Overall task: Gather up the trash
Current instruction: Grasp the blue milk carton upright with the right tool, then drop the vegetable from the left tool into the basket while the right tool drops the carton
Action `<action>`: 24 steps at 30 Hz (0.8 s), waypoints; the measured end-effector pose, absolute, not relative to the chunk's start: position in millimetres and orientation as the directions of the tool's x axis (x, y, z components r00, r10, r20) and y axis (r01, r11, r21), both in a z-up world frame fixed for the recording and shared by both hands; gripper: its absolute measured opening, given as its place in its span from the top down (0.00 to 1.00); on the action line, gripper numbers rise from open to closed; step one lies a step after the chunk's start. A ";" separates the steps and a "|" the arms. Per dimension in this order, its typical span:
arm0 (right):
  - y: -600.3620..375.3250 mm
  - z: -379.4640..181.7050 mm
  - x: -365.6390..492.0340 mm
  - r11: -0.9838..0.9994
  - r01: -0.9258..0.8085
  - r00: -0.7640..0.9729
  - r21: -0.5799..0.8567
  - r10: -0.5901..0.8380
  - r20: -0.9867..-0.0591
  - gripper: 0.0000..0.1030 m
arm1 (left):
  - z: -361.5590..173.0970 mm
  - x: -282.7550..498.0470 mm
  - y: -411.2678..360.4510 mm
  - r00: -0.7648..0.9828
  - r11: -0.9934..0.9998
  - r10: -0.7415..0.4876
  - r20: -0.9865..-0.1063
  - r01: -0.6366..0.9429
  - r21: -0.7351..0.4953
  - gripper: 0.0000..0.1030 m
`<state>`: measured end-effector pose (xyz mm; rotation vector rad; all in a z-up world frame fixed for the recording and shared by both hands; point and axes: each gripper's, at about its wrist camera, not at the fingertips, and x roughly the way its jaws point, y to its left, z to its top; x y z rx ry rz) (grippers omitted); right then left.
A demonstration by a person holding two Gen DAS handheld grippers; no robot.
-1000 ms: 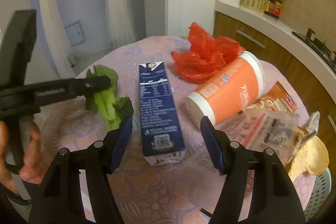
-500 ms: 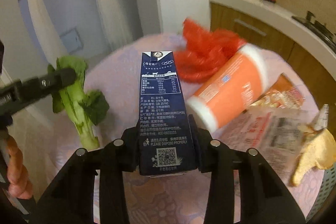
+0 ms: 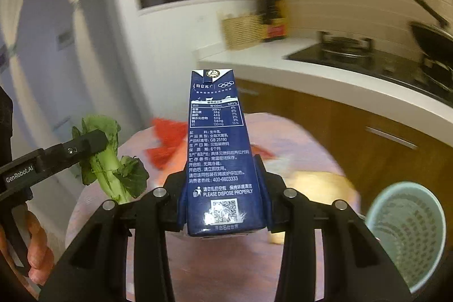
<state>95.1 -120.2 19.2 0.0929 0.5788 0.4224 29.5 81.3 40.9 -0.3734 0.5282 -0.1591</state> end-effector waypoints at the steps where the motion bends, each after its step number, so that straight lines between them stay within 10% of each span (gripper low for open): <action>1: -133.7 17.7 97.8 0.920 -0.333 0.764 0.206 0.392 -0.513 0.65 | 42.5 37.8 63.2 0.844 0.919 -0.273 -0.461 0.086 -0.385 0.85; 24: -430.9 -103.7 79.7 0.899 0.352 0.679 0.262 -0.052 -0.733 0.65 | -47.2 164.5 -255.2 0.517 0.836 -0.520 -0.680 0.473 -0.280 0.85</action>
